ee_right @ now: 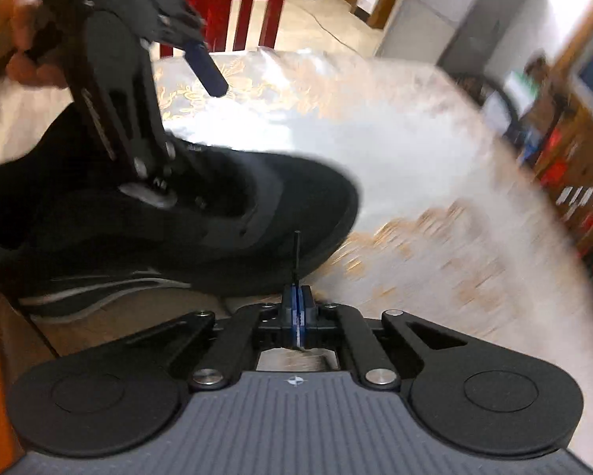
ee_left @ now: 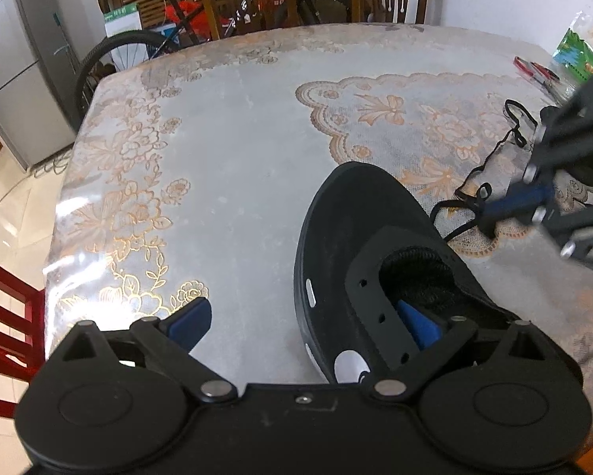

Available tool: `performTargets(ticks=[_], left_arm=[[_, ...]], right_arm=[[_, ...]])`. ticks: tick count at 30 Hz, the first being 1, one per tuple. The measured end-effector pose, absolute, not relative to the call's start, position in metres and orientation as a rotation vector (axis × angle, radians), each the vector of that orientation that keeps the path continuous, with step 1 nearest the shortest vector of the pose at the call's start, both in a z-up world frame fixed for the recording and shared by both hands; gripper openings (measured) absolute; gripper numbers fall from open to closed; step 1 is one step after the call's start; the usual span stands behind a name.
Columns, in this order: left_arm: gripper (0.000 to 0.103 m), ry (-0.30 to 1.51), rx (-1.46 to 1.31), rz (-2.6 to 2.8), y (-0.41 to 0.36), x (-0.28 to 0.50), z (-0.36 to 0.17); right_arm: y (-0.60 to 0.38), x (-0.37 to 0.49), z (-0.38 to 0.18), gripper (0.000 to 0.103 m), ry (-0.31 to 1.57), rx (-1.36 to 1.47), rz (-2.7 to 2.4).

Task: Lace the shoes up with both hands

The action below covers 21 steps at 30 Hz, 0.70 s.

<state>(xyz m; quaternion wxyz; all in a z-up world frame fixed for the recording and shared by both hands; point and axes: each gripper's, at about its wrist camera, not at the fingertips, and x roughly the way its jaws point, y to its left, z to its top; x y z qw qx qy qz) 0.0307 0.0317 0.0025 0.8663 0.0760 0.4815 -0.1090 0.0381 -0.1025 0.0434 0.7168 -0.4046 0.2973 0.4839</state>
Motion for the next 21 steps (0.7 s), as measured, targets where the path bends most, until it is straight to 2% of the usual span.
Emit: performTargets(ticks=[3,8,14,21], left_arm=[[0.1,1.003,0.129,-0.235,0.036,0.031,0.001],[0.1,0.999,0.094,-0.253,0.041,0.031,0.0],[0.1,0.978,0.106,-0.267,0.039,0.029,0.001],[0.1,0.975,0.088,-0.277,0.042,0.03,0.0]], right_arm=[[-0.086,0.01,0.053,0.001,0.531,-1.157,1.047],[-0.077,-0.035,0.025,0.001,0.267,-1.613,1.033],[-0.071,-0.043,0.012,0.0,0.214,-1.789,0.978],[-0.067,-0.05,0.014,0.0,0.226,-1.819,0.96]])
